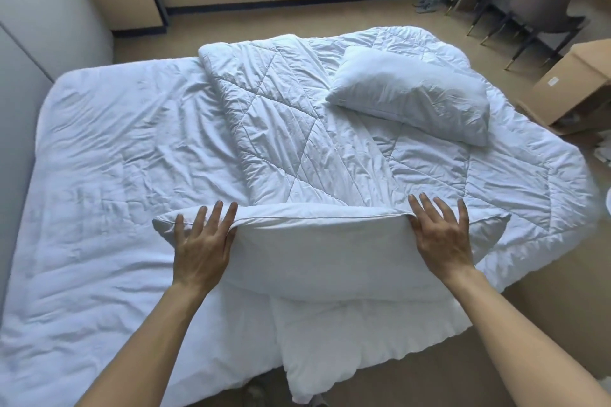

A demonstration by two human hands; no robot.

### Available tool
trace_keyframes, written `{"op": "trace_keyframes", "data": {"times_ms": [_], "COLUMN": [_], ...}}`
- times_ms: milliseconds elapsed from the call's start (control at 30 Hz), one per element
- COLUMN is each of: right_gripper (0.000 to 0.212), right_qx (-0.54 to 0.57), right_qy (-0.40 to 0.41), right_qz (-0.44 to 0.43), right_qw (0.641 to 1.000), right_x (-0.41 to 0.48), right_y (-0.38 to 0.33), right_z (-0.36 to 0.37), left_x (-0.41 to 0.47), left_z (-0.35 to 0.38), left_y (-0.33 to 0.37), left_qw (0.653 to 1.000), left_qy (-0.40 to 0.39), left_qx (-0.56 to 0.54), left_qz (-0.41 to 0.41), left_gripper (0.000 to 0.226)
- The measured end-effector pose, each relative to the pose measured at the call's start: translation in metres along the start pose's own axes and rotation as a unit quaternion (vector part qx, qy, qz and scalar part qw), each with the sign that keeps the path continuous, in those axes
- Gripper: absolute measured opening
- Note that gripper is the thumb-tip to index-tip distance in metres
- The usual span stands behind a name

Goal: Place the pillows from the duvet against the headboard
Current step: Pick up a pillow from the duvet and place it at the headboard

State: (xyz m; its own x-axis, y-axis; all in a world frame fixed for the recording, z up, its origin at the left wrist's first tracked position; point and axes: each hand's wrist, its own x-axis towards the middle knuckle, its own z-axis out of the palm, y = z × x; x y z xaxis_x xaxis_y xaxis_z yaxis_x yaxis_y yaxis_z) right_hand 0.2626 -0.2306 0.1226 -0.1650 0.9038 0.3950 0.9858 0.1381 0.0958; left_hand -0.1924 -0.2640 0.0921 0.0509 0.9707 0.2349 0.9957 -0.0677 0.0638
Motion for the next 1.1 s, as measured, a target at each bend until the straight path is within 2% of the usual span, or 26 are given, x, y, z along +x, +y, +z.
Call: {"op": "trace_keyframes", "data": {"times_ms": [233, 400, 667, 767, 933, 967, 1033, 1100], "right_gripper": [0.044, 0.043, 0.049, 0.056, 0.066, 0.063, 0.050, 0.042], "right_qx": [0.000, 0.082, 0.198, 0.231, 0.252, 0.250, 0.245, 0.234], "right_qy": [0.048, 0.067, -0.027, -0.048, -0.084, -0.098, -0.121, -0.146], "right_qz": [-0.048, -0.087, -0.170, -0.233, -0.342, -0.340, -0.410, -0.380], "right_qw": [0.998, 0.991, 0.965, 0.943, 0.901, 0.901, 0.870, 0.883], "right_x": [0.023, 0.059, 0.142, 0.174, 0.209, 0.213, 0.225, 0.228], "right_y": [-0.031, -0.078, -0.172, -0.202, -0.241, -0.244, -0.271, -0.275], "right_z": [-0.056, -0.065, -0.048, -0.034, 0.000, -0.001, 0.024, 0.034], "left_x": [-0.024, -0.046, -0.095, -0.113, -0.145, -0.145, -0.159, -0.162], "left_z": [-0.059, -0.094, -0.110, -0.104, -0.083, -0.082, -0.055, -0.051], "left_y": [-0.029, -0.066, -0.110, -0.111, -0.096, -0.092, -0.079, -0.071], "left_qw": [0.999, 0.994, 0.971, 0.958, 0.931, 0.931, 0.896, 0.897], "left_qy": [0.049, 0.074, 0.097, 0.098, 0.061, 0.042, 0.017, -0.030], "left_qx": [-0.005, -0.015, 0.031, 0.054, 0.057, 0.051, 0.057, 0.023], "left_qz": [-0.017, -0.080, -0.214, -0.265, -0.355, -0.360, -0.439, -0.441], "left_gripper": [0.047, 0.047, 0.050, 0.047, 0.046, 0.048, 0.054, 0.062]}}
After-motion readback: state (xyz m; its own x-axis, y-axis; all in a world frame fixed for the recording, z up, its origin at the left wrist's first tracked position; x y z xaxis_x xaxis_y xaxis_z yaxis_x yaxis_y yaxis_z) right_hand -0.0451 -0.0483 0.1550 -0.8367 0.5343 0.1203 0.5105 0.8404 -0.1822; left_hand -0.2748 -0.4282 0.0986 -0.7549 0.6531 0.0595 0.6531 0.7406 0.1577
